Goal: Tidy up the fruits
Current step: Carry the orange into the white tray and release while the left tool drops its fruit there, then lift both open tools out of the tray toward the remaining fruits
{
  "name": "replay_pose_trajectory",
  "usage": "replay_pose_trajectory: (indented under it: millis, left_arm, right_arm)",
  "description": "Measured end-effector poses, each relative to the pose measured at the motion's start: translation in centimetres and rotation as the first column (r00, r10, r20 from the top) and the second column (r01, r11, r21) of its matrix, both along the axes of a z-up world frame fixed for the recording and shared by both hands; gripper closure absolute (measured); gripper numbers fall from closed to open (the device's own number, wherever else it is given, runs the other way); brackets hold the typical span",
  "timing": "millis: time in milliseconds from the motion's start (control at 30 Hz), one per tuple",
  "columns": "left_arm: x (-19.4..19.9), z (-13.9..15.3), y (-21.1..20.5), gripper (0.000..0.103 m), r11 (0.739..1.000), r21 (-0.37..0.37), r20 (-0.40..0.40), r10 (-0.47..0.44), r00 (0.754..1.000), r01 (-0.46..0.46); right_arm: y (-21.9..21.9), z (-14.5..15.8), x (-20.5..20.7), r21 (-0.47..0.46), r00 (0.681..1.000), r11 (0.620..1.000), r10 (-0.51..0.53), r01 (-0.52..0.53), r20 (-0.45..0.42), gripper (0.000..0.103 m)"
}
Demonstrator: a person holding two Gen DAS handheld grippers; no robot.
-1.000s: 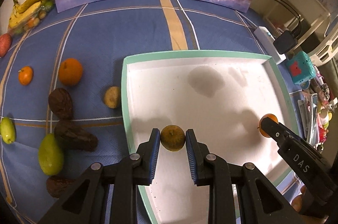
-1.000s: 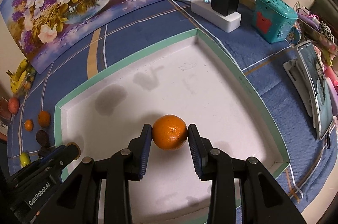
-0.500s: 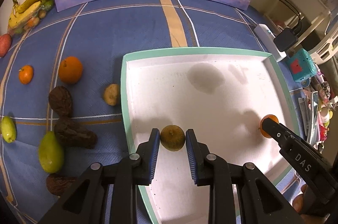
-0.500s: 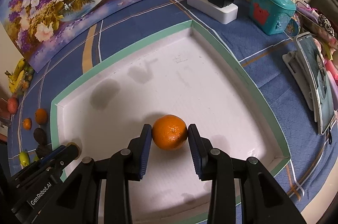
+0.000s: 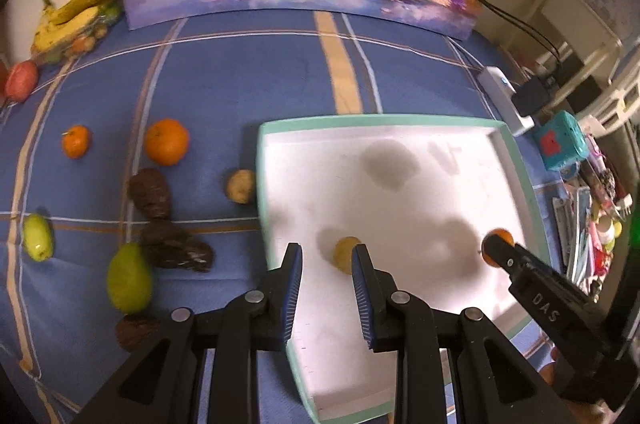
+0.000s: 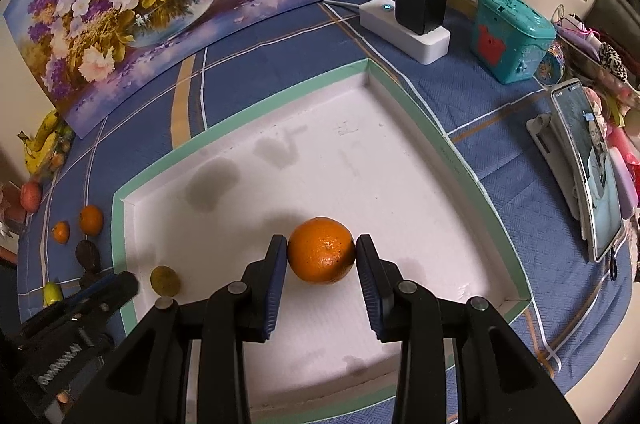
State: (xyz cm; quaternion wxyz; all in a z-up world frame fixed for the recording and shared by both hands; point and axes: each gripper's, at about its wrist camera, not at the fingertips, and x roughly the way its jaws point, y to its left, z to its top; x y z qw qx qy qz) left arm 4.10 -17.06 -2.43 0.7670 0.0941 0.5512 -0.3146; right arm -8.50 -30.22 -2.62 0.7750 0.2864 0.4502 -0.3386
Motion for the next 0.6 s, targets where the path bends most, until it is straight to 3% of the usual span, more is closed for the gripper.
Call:
replay_pose_trajectory:
  millis: [267, 467, 600]
  left_arm:
    - [1.6, 0.8, 2.8, 0.075, 0.995, 0.024, 0.020, 0.094, 0.995, -0.094]
    - [2.6, 1.2, 4.6, 0.075, 0.989, 0.006, 0.009, 0.150, 0.989, -0.150]
    - [3.1, 1.9, 5.8, 0.064, 0.984, -0.006, 0.024, 0.179, 0.984, -0.179]
  right_arm:
    - [-0.2, -1.4, -0.2, 0.026, 1.000, 1.000, -0.004, 0.005, -0.017, 0.066]
    - [-0.1, -0.5, -0.4, 0.011, 1.000, 1.000, 0.000, 0.000, -0.005, 0.066]
    - [0.2, 1.2, -0.4, -0.024, 1.000, 1.000, 0.012, -0.011, 0.016, 0.066]
